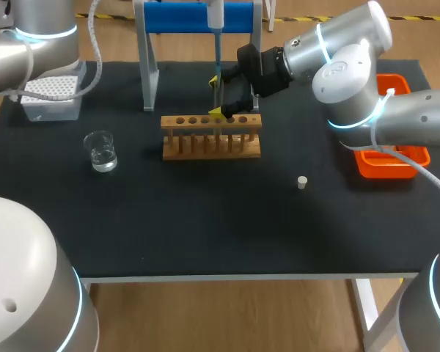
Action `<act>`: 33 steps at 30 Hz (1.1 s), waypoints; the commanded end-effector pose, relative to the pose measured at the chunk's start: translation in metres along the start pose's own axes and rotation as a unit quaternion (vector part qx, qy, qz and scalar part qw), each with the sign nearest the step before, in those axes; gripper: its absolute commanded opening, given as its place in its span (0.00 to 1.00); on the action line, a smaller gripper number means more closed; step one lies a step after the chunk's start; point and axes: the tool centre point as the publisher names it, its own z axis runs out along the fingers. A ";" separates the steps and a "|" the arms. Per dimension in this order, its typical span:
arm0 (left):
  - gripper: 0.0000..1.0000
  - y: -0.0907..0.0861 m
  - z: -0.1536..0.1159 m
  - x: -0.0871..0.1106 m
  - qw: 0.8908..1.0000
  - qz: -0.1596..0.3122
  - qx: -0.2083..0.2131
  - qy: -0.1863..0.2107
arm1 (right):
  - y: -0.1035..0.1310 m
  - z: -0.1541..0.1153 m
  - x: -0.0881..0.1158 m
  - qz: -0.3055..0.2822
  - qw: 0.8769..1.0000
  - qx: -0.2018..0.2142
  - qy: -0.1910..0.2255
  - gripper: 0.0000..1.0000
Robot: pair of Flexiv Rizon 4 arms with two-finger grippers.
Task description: Invert the test tube, pick up the pipette, mount the tip to pipette, aspirate from beaker and dispense into the tube, eject the tip, return the pipette, and cap with the stopper.
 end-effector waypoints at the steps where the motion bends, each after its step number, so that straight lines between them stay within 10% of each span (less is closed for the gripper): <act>1: 0.00 -0.003 -0.002 0.002 1.000 0.000 -0.008 -0.006 | 0.000 -0.001 -0.001 0.000 1.000 0.001 0.002 1.00; 33: 0.00 0.011 0.001 0.005 1.000 0.014 0.010 -0.018 | 0.000 -0.001 -0.001 0.000 1.000 0.001 0.002 1.00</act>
